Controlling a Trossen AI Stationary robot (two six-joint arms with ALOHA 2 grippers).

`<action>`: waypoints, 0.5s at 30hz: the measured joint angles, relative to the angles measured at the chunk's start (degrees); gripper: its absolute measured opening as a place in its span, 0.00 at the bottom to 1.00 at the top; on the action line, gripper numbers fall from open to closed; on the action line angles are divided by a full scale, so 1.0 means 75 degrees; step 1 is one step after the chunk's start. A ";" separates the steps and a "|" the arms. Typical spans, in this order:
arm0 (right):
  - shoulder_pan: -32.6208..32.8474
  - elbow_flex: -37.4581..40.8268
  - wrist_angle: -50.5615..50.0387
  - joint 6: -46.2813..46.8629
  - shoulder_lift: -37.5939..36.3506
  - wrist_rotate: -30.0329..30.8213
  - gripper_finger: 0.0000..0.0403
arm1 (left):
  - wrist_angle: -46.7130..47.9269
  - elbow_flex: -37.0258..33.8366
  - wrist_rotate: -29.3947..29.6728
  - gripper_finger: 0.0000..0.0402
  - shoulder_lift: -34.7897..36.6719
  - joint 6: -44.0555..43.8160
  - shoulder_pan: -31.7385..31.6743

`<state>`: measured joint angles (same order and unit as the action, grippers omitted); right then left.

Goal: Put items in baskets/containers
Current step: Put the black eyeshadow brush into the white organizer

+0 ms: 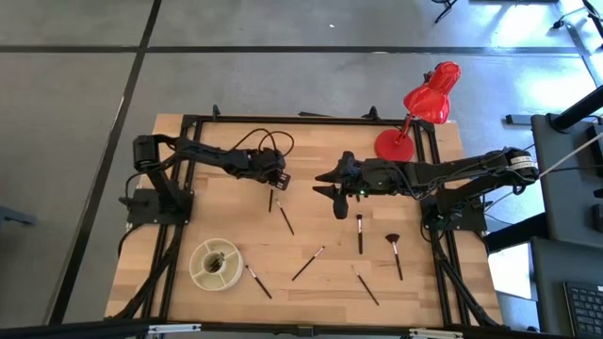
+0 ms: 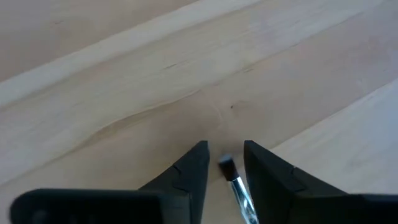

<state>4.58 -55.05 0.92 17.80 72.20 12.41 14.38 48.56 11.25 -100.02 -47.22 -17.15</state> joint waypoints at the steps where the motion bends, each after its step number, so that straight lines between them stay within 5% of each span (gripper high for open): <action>1: 0.0000 0.0000 -0.0001 -0.0003 0.0000 -0.0001 0.38 | 0.0072 -0.0011 -0.0007 0.22 0.0025 0.0003 0.0024; 7: 0.0000 0.0000 0.0005 -0.0005 0.0001 -0.0001 0.38 | 0.0248 -0.0013 0.0059 0.03 0.0025 0.0221 0.0202; 15: 0.0000 0.0000 -0.0002 -0.0044 0.0003 0.0001 0.38 | 0.0791 -0.0073 0.0114 0.01 0.1354 0.0438 0.0617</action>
<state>4.58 -55.05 0.90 17.47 72.23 12.42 20.31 48.02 12.11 -89.86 -43.93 -12.52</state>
